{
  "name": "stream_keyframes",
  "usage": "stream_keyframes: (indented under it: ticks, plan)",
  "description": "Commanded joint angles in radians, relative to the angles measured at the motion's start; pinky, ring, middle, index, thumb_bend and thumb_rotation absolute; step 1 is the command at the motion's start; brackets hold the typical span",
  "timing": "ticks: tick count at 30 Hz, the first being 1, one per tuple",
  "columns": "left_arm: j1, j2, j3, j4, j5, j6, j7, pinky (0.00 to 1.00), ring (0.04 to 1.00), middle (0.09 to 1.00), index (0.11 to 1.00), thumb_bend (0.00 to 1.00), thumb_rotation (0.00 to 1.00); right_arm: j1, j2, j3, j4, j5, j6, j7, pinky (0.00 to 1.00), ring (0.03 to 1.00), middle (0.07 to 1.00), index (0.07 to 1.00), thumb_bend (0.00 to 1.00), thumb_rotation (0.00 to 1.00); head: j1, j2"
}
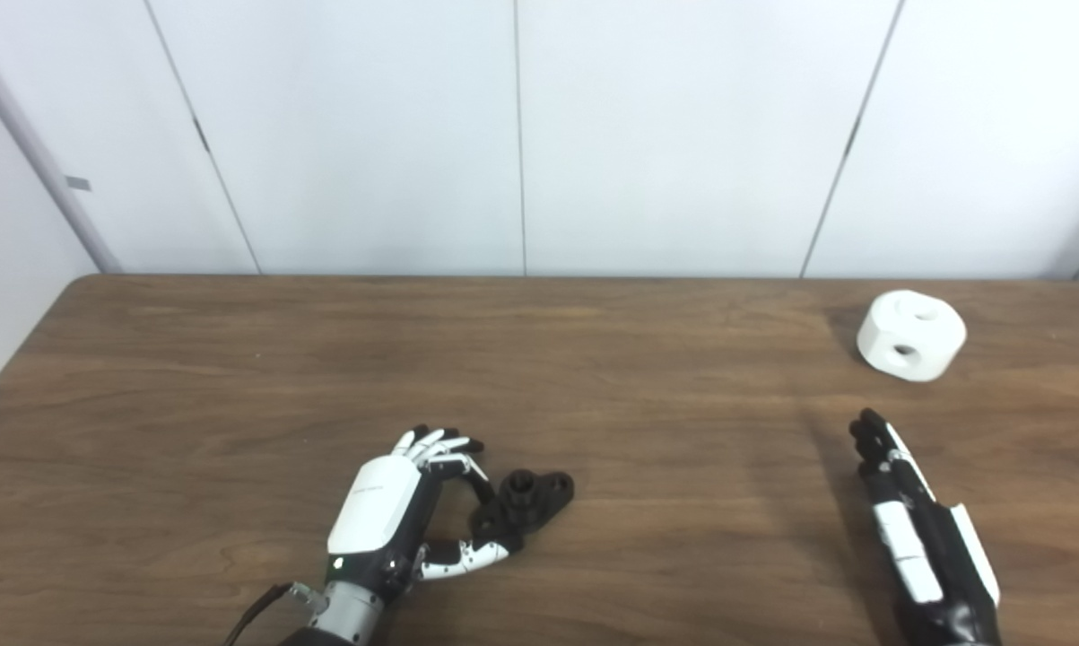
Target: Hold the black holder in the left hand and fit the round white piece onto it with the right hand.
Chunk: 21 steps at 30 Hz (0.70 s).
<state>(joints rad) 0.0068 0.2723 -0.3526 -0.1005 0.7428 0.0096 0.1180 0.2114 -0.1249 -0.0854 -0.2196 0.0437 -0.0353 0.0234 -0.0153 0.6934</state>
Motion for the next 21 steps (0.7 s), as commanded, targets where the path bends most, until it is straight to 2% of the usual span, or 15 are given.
stream_keyframes:
  ticks: [1, 5, 8, 10, 12, 16, 21]
  plan:
    - [0.041, -0.001, -0.032, 0.029, 0.025, -0.026, -0.014, 0.98, 0.896, 0.806, 0.486, 0.52, 0.05, 0.057, 0.030, 0.003, -0.045, -0.024, 0.030, -0.018, 1.00, 0.984, 0.950, 0.919, 0.59, 0.69, -0.006, 0.003]
    - [0.044, 0.001, -0.021, 0.020, 0.023, -0.027, -0.017, 0.98, 0.893, 0.803, 0.486, 0.52, 0.05, 0.044, 0.032, -0.007, -0.092, -0.053, 0.093, -0.052, 0.99, 0.969, 0.927, 0.867, 0.64, 0.56, -0.018, 0.003]
    - [0.045, 0.002, -0.017, 0.017, 0.022, -0.031, -0.019, 0.97, 0.887, 0.801, 0.485, 0.52, 0.05, 0.029, 0.026, -0.012, -0.109, -0.091, 0.114, -0.077, 0.93, 0.937, 0.904, 0.833, 0.64, 0.43, -0.029, 0.004]
    - [0.045, 0.002, -0.015, 0.017, 0.022, -0.033, -0.018, 0.96, 0.884, 0.799, 0.485, 0.52, 0.05, 0.009, 0.016, -0.022, -0.113, -0.132, 0.127, -0.102, 0.92, 0.924, 0.893, 0.814, 0.67, 0.39, -0.040, 0.002]
    - [0.045, 0.002, -0.012, 0.017, 0.021, -0.033, -0.020, 0.96, 0.882, 0.798, 0.485, 0.52, 0.05, -0.014, 0.009, -0.035, -0.120, -0.167, 0.148, -0.125, 0.92, 0.921, 0.890, 0.800, 0.69, 0.37, -0.066, -0.004]
    - [0.045, 0.010, -0.003, 0.017, 0.015, -0.039, -0.026, 0.95, 0.877, 0.793, 0.485, 0.52, 0.05, -0.071, -0.006, -0.064, -0.136, -0.186, 0.211, -0.140, 0.99, 0.965, 0.918, 0.784, 0.74, 0.29, -0.161, -0.021]
    - [0.049, 0.026, 0.012, 0.018, 0.003, -0.058, -0.027, 0.94, 0.872, 0.789, 0.485, 0.52, 0.05, -0.129, -0.034, -0.065, -0.141, -0.310, 0.267, -0.158, 1.00, 0.950, 0.897, 0.779, 0.82, 0.30, -0.238, -0.039]
